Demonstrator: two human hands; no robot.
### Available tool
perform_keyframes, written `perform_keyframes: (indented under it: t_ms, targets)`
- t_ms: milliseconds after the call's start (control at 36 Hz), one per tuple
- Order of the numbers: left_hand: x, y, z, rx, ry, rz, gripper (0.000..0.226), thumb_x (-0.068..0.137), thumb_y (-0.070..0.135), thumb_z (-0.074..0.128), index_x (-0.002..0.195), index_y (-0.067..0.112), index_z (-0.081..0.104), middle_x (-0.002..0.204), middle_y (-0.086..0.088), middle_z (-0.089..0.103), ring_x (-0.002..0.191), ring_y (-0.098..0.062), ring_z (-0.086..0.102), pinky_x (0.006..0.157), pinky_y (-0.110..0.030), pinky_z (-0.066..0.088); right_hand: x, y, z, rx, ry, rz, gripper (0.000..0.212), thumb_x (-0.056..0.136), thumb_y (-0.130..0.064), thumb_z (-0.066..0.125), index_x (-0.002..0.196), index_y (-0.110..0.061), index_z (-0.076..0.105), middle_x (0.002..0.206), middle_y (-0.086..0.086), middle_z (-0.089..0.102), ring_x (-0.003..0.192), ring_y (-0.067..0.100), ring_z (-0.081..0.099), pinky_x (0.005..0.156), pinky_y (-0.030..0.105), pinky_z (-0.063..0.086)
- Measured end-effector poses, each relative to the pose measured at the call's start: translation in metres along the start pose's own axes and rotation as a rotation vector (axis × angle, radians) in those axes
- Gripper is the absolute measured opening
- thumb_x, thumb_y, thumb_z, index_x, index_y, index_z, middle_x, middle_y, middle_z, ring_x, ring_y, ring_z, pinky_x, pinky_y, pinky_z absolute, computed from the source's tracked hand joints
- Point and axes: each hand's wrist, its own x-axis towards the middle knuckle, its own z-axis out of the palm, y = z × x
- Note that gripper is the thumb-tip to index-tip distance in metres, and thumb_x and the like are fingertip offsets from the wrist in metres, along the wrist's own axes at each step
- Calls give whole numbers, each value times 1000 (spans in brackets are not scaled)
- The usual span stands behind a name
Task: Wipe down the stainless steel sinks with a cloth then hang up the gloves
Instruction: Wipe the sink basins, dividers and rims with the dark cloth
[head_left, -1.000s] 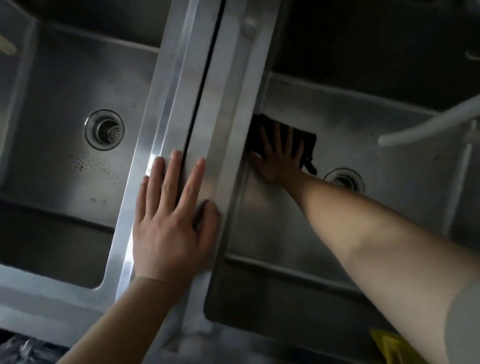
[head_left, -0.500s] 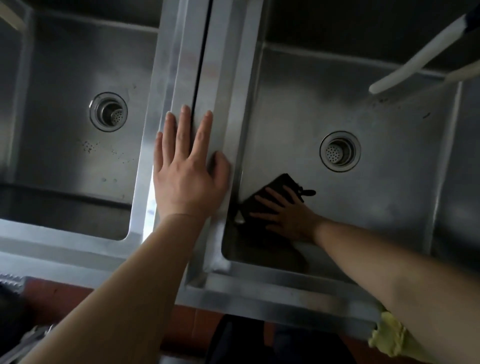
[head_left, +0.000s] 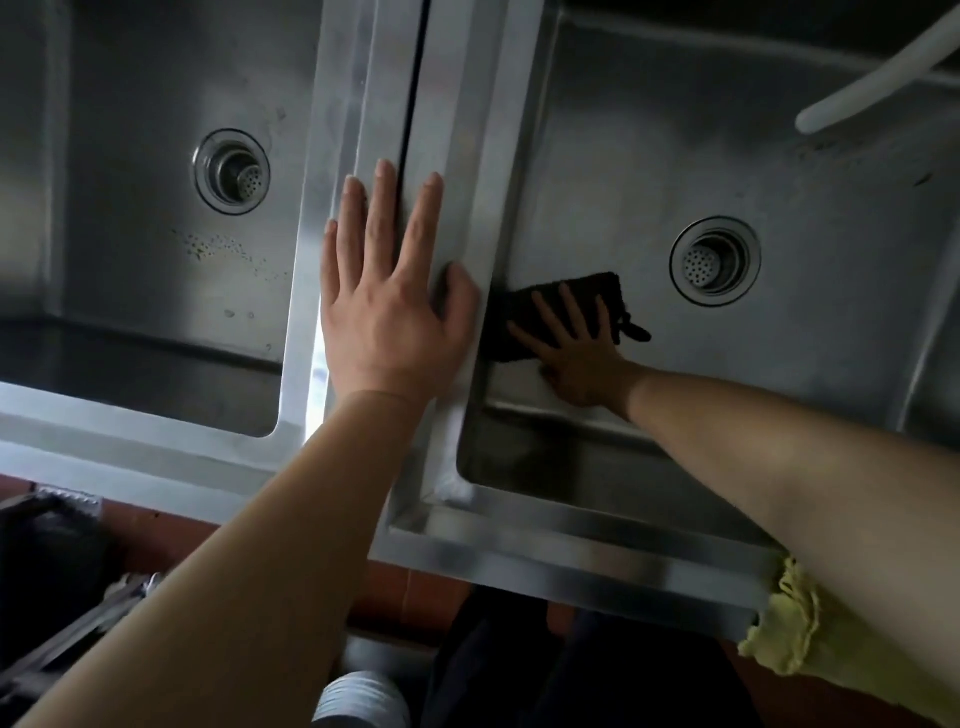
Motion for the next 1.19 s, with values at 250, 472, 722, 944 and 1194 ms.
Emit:
perform_keyframes:
  t_ms: [250, 472, 722, 944, 1194]
  targets:
    - [-1, 1, 0, 1, 32, 3, 62, 94, 38, 46, 154, 27, 33, 162, -8, 27, 151, -31, 19, 123, -46, 18, -16, -15, 0, -316, -220, -361, 75, 97, -27, 51, 150, -56, 6, 162, 2, -25, 145, 41, -27, 106, 76, -7]
    - [-1, 4, -2, -15, 30, -12, 59, 96, 36, 47, 153, 26, 35, 162, -9, 28, 152, -31, 19, 122, -47, 20, -11, -26, -15, 147, 86, -19, 69, 93, -59, 45, 152, -25, 31, 163, 3, 18, 152, 29, 4, 112, 66, 5]
    - [0, 5, -5, -6, -2, -27, 61, 96, 36, 48, 154, 26, 34, 163, -8, 26, 152, -30, 17, 123, -46, 18, 14, -78, 8, 426, 62, 561, 101, 88, -73, 38, 154, -21, -19, 157, 22, -28, 141, 50, -27, 110, 68, -14]
    - [-1, 7, -6, -18, -7, -21, 60, 96, 35, 47, 154, 26, 33, 163, -8, 25, 153, -29, 15, 123, -45, 17, -10, -1, 29, 17, 31, 48, 96, 84, -81, 31, 154, -34, -16, 162, 13, -21, 145, 44, -22, 114, 68, 1]
    - [-4, 7, -7, -35, -32, -37, 62, 96, 36, 48, 155, 29, 30, 165, -5, 21, 154, -26, 11, 124, -41, 12, -85, 85, 41, -204, -49, 95, 94, 75, -89, 1, 149, -39, -26, 161, 8, -25, 146, 38, -26, 115, 64, -11]
